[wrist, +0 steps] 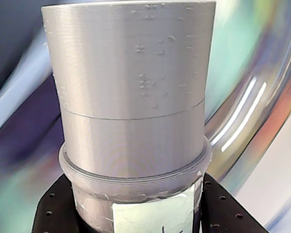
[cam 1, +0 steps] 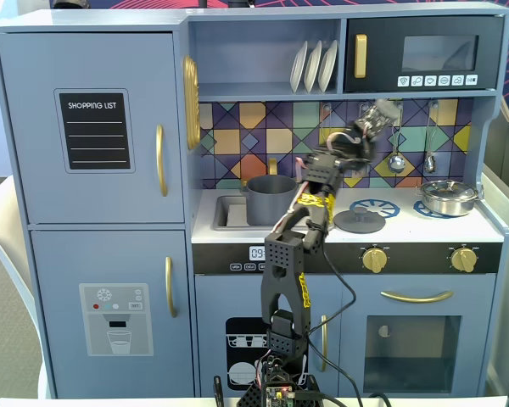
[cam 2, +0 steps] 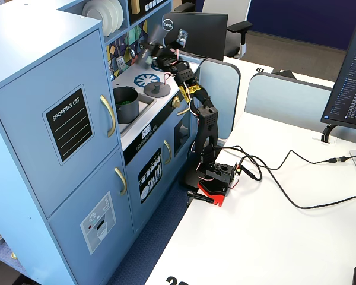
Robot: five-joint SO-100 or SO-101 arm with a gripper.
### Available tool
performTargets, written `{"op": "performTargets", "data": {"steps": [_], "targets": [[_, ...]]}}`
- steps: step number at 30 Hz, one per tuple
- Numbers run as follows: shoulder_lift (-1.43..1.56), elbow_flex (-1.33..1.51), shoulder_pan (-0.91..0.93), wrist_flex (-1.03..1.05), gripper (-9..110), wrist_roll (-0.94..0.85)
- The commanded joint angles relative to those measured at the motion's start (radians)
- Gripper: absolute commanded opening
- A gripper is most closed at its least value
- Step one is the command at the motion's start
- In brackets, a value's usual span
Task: Put salt in the gray recipient
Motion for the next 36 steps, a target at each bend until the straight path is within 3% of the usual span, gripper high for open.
{"op": "performTargets", "data": {"steps": [1,6,14,36], "targets": [[0.1,0.094,0.161,-0.192,0,-0.344],[0.118,0.299,0.212,-0.354,0,-0.531],[0.092,0.528,0.225,-0.558,0,-0.58],[-0.04,0.569,0.222,-0.684,0,-0.603]]}}
